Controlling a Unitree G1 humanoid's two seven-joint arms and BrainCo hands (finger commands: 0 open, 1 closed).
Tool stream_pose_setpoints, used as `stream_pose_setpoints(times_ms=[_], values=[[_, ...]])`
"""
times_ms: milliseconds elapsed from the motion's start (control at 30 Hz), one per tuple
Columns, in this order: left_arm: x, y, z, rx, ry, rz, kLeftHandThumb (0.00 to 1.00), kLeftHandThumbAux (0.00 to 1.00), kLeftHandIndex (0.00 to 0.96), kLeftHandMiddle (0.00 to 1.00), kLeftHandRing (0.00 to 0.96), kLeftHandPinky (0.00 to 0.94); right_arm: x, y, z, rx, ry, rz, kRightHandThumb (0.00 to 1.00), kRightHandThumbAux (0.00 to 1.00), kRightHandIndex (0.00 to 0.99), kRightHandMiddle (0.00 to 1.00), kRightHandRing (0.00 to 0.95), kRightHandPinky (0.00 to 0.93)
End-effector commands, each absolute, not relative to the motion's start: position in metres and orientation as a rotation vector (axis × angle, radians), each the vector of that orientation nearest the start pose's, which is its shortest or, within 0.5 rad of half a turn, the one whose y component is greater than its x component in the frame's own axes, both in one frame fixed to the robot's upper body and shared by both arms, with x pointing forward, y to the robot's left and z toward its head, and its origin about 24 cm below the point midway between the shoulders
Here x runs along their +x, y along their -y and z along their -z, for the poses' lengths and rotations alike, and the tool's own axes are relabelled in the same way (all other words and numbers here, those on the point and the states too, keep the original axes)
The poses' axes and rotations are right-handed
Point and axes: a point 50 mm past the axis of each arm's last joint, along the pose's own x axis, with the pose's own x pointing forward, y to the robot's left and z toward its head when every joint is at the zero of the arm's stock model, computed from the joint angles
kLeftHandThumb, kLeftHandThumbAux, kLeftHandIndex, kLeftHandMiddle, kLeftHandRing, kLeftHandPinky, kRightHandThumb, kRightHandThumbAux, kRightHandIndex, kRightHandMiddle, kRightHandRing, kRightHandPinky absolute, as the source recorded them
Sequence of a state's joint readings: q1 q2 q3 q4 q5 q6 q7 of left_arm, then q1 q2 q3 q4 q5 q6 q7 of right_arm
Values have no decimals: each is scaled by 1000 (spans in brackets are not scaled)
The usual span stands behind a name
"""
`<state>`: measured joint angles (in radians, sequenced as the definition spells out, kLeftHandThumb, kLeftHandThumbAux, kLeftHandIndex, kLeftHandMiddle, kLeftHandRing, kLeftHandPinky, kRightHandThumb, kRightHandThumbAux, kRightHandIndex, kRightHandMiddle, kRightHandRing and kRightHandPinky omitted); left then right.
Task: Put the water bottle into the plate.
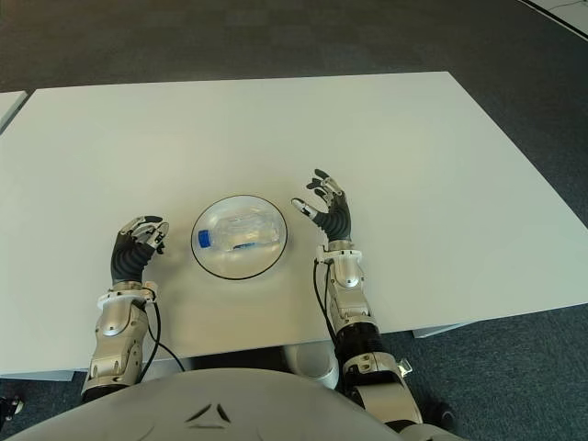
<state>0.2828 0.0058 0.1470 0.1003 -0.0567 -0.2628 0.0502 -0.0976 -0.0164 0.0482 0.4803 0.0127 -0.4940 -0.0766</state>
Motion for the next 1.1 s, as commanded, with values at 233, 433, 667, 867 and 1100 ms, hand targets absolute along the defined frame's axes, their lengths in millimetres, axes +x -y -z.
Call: stream_pose_setpoints(times_ms=[233,433,667,867,1100], values=[[178,-206,17,0,-113,-291,702,720,433,727,716,714,250,144,11,0,33,25,706,731,430,496,497,519],[177,-206,16,0,-104,-272,701,721,433,728,718,722,247,147,17,-2,12,24,707,730,431,507,511,523],[177,-206,16,-14,-100,-264,701,722,433,732,718,723,241,151,24,-1,-15,41,707,730,431,506,513,524],[176,-207,16,-15,-99,-257,702,722,433,736,720,725,239,152,27,11,-35,68,707,731,431,503,508,530],[176,-208,16,-24,-100,-257,702,722,433,736,721,722,237,154,30,32,-52,95,705,731,430,505,506,531]])
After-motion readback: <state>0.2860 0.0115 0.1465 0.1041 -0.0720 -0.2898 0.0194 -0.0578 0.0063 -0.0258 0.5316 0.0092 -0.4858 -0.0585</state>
